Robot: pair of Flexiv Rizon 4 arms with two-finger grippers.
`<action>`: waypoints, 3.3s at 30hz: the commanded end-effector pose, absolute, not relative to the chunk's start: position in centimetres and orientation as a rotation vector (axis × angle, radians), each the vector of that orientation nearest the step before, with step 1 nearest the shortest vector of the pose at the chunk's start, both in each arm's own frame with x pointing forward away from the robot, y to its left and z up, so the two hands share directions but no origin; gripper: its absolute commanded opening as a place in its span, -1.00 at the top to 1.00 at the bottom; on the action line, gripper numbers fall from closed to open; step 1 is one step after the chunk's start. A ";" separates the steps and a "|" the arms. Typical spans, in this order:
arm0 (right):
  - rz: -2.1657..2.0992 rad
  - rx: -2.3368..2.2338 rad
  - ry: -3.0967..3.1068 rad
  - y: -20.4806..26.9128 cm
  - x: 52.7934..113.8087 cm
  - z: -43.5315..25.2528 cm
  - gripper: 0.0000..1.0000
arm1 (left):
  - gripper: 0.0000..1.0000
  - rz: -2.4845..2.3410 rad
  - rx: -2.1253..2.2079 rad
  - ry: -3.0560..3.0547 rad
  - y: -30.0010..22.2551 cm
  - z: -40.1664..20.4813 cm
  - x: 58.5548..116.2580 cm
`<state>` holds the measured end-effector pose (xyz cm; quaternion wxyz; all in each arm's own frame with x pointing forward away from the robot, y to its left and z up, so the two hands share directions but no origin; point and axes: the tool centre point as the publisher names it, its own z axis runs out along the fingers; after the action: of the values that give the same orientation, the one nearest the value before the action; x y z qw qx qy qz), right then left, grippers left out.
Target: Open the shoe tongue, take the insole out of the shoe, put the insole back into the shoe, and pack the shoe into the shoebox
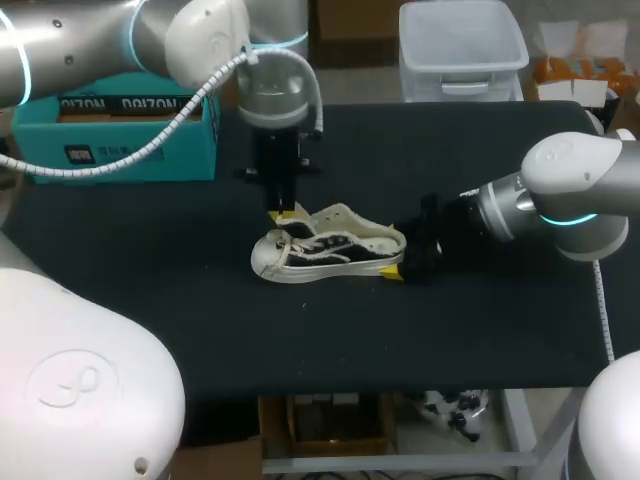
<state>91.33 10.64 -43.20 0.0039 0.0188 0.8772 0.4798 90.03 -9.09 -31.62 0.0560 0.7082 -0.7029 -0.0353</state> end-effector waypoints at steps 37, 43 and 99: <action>1.509 0.057 2.744 10.5 91.6 -44.1 1.00 | 1.00 0.184 1.114 -2.739 -14.0 -23.0 88.9; 1.509 0.057 2.744 10.5 91.6 -44.1 1.00 | 1.00 0.196 0.572 -2.855 -15.2 -21.9 89.5; 1.509 0.057 2.744 10.5 91.6 -44.1 1.00 | 1.00 0.104 -0.239 -2.997 -18.2 -33.9 89.1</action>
<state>91.33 10.62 -43.21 0.0038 0.0188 0.8773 0.4796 88.64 -18.07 -32.56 0.0637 -0.0806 -0.9942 0.0314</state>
